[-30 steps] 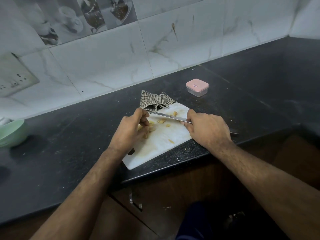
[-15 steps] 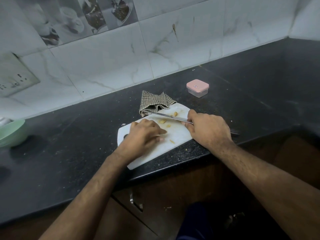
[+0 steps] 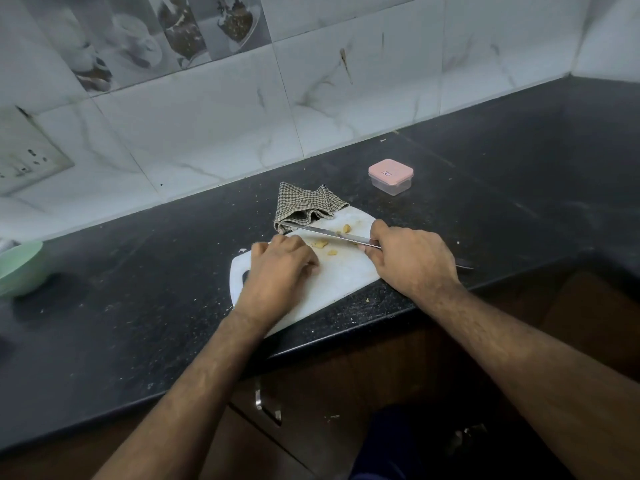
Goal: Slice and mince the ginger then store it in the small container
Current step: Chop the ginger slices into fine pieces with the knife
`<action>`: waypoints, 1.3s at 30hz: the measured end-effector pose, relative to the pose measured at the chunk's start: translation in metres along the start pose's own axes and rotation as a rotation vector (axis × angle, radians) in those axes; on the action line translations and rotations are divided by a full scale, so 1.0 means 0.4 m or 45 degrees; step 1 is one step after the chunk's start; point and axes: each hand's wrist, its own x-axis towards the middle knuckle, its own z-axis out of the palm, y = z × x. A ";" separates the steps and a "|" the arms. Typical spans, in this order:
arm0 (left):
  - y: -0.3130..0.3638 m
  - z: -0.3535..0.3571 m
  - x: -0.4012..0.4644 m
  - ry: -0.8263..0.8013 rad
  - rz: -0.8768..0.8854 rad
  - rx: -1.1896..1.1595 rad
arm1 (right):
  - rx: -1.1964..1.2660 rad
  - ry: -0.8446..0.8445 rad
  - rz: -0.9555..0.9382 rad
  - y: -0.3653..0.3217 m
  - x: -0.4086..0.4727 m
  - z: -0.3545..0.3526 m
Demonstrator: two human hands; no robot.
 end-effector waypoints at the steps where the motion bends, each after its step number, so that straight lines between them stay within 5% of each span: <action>1: -0.018 -0.005 0.004 0.027 -0.043 0.030 | 0.003 -0.002 0.002 0.001 -0.001 0.001; 11: -0.083 -0.030 0.023 0.225 -0.288 -0.181 | -0.081 0.054 0.014 -0.002 -0.005 0.002; 25: 0.025 0.083 0.123 -0.063 -0.377 -0.085 | -0.204 0.145 0.066 -0.006 -0.004 0.016; 34: 0.038 0.082 0.110 0.202 -0.397 -0.290 | -0.132 0.123 0.049 0.005 0.007 0.019; 39: 0.063 0.023 0.073 0.356 -0.468 -0.707 | -0.136 0.124 0.036 0.008 0.009 0.020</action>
